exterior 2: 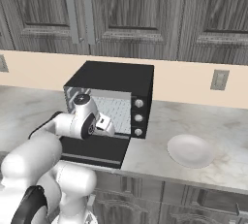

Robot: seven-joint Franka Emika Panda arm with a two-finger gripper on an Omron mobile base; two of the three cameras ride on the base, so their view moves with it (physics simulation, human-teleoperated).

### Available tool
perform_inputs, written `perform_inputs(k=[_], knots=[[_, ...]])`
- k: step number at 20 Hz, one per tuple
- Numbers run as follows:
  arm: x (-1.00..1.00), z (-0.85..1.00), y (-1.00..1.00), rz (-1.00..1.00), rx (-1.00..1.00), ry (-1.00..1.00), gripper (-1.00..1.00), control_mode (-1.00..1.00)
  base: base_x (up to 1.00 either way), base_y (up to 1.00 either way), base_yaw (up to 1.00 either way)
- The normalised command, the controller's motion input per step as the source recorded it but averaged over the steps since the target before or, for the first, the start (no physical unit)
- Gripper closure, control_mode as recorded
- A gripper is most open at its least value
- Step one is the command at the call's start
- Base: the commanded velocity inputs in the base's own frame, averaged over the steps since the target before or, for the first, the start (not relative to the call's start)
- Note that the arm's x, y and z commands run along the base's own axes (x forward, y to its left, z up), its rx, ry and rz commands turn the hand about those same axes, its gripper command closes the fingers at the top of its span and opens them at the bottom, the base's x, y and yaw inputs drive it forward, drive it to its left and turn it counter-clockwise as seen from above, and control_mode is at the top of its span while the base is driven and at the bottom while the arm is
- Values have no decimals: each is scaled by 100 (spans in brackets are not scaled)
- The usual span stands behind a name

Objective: Pull the toaster oven rack outwards. Pick up the baguette from the plate and place it on the toaster oven rack. Close the toaster oven door fully and set the temperature to the lowest setting.

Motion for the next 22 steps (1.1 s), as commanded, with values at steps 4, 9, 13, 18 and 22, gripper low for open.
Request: perform_inputs(k=[4, 9, 13, 18, 22], knots=[[33, 0, 1, 0, 0, 0, -100, -100, 0, 0, 0], [37, 0, 0, 0, 0, 0, -100, -100, 0, 0, 0], [54, 0, 0, 0, 0, 0, -100, -100, 0, 0, 0], [65, 6, 0, -1, 0, 0, -100, -100, 0, 0, 0], [59, 0, 0, -2, 0, 0, -100, -100, 0, 0, 0]])
